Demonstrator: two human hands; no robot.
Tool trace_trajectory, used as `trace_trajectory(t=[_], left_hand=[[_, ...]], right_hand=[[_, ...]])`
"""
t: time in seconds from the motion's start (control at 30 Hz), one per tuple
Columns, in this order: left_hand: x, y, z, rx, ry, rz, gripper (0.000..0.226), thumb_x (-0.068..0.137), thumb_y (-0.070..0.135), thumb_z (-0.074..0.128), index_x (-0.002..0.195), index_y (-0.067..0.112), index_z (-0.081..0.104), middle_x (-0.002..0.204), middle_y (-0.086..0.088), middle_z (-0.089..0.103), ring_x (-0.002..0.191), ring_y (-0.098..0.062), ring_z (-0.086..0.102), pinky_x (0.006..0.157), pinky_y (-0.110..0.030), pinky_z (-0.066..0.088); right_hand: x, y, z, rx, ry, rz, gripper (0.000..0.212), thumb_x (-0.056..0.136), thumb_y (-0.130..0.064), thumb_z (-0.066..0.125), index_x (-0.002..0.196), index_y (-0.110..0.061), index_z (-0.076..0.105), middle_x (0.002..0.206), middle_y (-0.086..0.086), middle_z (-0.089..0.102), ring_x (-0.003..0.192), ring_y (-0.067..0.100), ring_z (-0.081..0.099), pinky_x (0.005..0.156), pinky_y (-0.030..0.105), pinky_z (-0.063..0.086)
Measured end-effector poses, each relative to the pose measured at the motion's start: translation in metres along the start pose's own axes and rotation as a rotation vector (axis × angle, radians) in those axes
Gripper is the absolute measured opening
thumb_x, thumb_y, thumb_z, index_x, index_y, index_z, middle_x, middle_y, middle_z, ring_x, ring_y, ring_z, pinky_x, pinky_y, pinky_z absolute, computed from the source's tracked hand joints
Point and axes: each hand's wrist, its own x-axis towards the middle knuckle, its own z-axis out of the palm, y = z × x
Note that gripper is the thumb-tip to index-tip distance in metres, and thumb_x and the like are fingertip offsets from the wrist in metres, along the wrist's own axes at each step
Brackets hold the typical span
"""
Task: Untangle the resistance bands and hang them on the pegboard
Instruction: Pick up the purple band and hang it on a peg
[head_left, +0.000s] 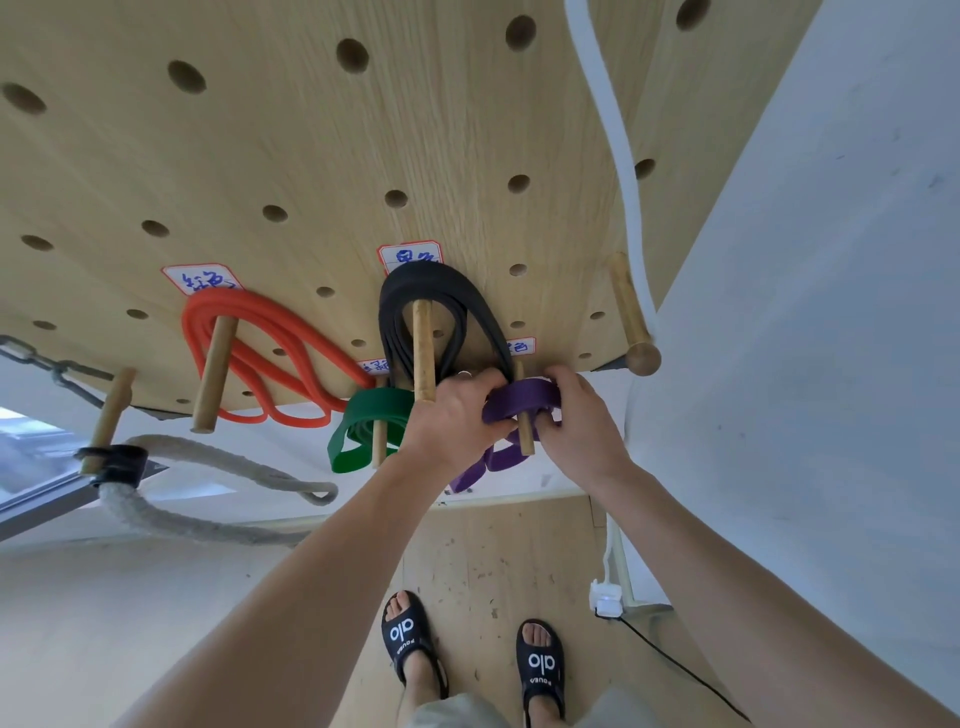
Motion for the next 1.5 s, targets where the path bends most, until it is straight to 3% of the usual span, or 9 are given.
trace_trajectory(t=[0.17, 0.3, 0.53, 0.67, 0.73, 0.8, 1.03, 1.3, 1.5], left_hand=[[0.003, 0.003, -0.003, 0.013, -0.007, -0.026, 0.025, 0.085, 0.039, 0.077, 0.099, 0.024, 0.063, 0.088, 0.004, 0.065, 0.081, -0.019, 0.059, 0.072, -0.039, 0.056], [0.003, 0.005, -0.004, 0.054, 0.002, -0.001, 0.024, 0.087, 0.037, 0.076, 0.101, 0.023, 0.063, 0.086, 0.004, 0.063, 0.078, -0.017, 0.055, 0.066, -0.032, 0.049], [0.004, -0.004, -0.013, -0.034, -0.089, 0.076, 0.027, 0.086, 0.026, 0.078, 0.108, 0.015, 0.069, 0.094, -0.002, 0.073, 0.079, -0.017, 0.064, 0.078, -0.038, 0.057], [0.011, -0.005, -0.021, -0.081, -0.144, 0.097, 0.031, 0.088, 0.022, 0.078, 0.117, 0.013, 0.070, 0.104, -0.003, 0.074, 0.081, -0.013, 0.064, 0.080, -0.024, 0.053], [0.012, -0.005, -0.023, -0.081, -0.155, 0.097, 0.032, 0.089, 0.021, 0.078, 0.119, 0.014, 0.070, 0.106, -0.002, 0.073, 0.075, -0.004, 0.060, 0.073, -0.008, 0.045], [0.013, -0.005, -0.023, -0.094, -0.152, 0.097, 0.033, 0.088, 0.020, 0.079, 0.119, 0.013, 0.071, 0.107, -0.002, 0.074, 0.068, 0.005, 0.056, 0.068, -0.003, 0.042], [0.012, -0.004, -0.017, -0.143, -0.146, 0.088, 0.032, 0.087, 0.015, 0.080, 0.115, 0.008, 0.067, 0.110, -0.008, 0.074, 0.074, -0.010, 0.061, 0.078, -0.023, 0.053], [0.006, -0.008, -0.008, -0.175, -0.039, 0.083, 0.035, 0.086, 0.018, 0.081, 0.110, 0.008, 0.059, 0.105, -0.006, 0.071, 0.071, -0.016, 0.065, 0.073, -0.033, 0.058], [-0.013, -0.012, -0.002, -0.151, -0.002, 0.125, 0.037, 0.087, 0.011, 0.076, 0.117, 0.012, 0.053, 0.086, -0.004, 0.073, 0.067, -0.018, 0.071, 0.066, -0.042, 0.061]], right_hand=[[-0.004, -0.007, -0.008, -0.025, 0.040, -0.121, 0.036, 0.086, -0.005, 0.066, 0.120, -0.016, 0.059, 0.113, -0.002, 0.060, 0.098, 0.020, 0.057, 0.079, 0.028, 0.050], [0.000, -0.011, -0.018, -0.008, -0.062, -0.157, 0.032, 0.084, -0.007, 0.067, 0.114, -0.019, 0.062, 0.105, -0.005, 0.061, 0.096, 0.019, 0.057, 0.081, 0.036, 0.054], [0.003, -0.011, -0.025, 0.035, -0.139, -0.219, 0.035, 0.082, -0.007, 0.069, 0.114, -0.020, 0.065, 0.102, -0.009, 0.062, 0.095, 0.014, 0.057, 0.079, 0.025, 0.051], [0.009, -0.008, -0.028, 0.051, -0.179, -0.208, 0.030, 0.087, -0.011, 0.068, 0.114, -0.023, 0.065, 0.106, -0.007, 0.065, 0.098, 0.012, 0.060, 0.083, 0.027, 0.052], [0.013, -0.005, -0.031, 0.044, -0.204, -0.198, 0.027, 0.089, -0.014, 0.068, 0.114, -0.023, 0.066, 0.108, -0.007, 0.066, 0.099, 0.011, 0.060, 0.086, 0.032, 0.052], [0.016, -0.003, -0.032, 0.020, -0.217, -0.208, 0.024, 0.091, -0.016, 0.068, 0.114, -0.023, 0.067, 0.109, -0.008, 0.065, 0.101, 0.011, 0.059, 0.088, 0.033, 0.051], [0.015, -0.001, -0.032, 0.012, -0.224, -0.205, 0.024, 0.091, -0.015, 0.065, 0.114, -0.024, 0.064, 0.106, -0.010, 0.063, 0.099, 0.010, 0.058, 0.085, 0.030, 0.051], [0.008, -0.004, -0.028, -0.030, -0.210, -0.148, 0.026, 0.095, -0.023, 0.062, 0.121, -0.021, 0.059, 0.107, -0.004, 0.067, 0.096, 0.016, 0.061, 0.084, 0.038, 0.052], [-0.005, -0.006, -0.014, -0.067, -0.082, -0.144, 0.034, 0.097, -0.020, 0.060, 0.130, -0.021, 0.054, 0.112, -0.003, 0.066, 0.098, 0.017, 0.059, 0.084, 0.040, 0.054]])
